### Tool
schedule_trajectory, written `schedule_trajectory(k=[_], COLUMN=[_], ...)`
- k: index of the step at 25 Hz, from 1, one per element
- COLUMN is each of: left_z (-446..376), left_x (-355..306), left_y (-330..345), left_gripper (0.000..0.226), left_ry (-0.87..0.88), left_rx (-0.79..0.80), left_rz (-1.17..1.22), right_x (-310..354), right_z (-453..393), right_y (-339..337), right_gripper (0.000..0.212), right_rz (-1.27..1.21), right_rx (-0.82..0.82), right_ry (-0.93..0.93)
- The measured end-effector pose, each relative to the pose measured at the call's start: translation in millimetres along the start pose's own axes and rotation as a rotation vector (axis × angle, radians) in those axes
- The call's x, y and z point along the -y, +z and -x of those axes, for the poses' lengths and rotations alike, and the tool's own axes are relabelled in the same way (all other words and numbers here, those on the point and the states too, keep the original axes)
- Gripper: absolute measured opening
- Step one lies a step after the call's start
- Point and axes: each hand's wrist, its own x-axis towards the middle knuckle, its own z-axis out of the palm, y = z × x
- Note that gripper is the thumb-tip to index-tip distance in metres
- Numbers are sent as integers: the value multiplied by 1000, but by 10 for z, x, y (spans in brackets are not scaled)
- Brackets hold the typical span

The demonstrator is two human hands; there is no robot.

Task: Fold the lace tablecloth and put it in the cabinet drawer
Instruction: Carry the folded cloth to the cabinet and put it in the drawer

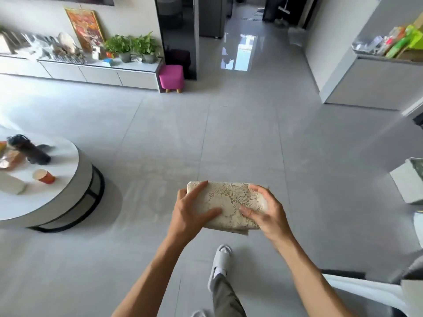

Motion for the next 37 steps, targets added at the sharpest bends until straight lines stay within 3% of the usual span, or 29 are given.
schedule_trajectory(k=[3, 5, 8, 10, 13, 19, 28, 37], left_z=[-603, -1131, -1881, -2254, -2822, -4300, -6612, -9026], left_x=[112, 134, 60, 73, 115, 464, 664, 1068], left_y=[-228, -350, -609, -797, -1137, -2142, -3831, -5083], left_gripper=[75, 63, 47, 41, 37, 38, 33, 32], left_ry=[-88, -277, -599, -686, -649, -589, -551, -586], left_rx=[-117, -240, -295, -273, -353, -493, -486, -551], left_rz=[32, 224, 405, 439, 511, 582, 599, 599], right_x=[9, 100, 315, 501, 800, 1317, 2319, 2846], right_z=[-726, -1342, -2256, -2739, -3505, -5012, -7166, -9656], right_y=[306, 492, 725, 886, 1281, 2460, 4030, 5542], right_gripper=[66, 68, 31, 28, 29, 20, 25, 26], right_rz=[-106, -236, -275, -181, -116, -66, -64, 66], right_rx=[-1, -73, -43, 36, 130, 163, 134, 164], right_ry=[40, 177, 350, 373, 316, 224, 221, 184])
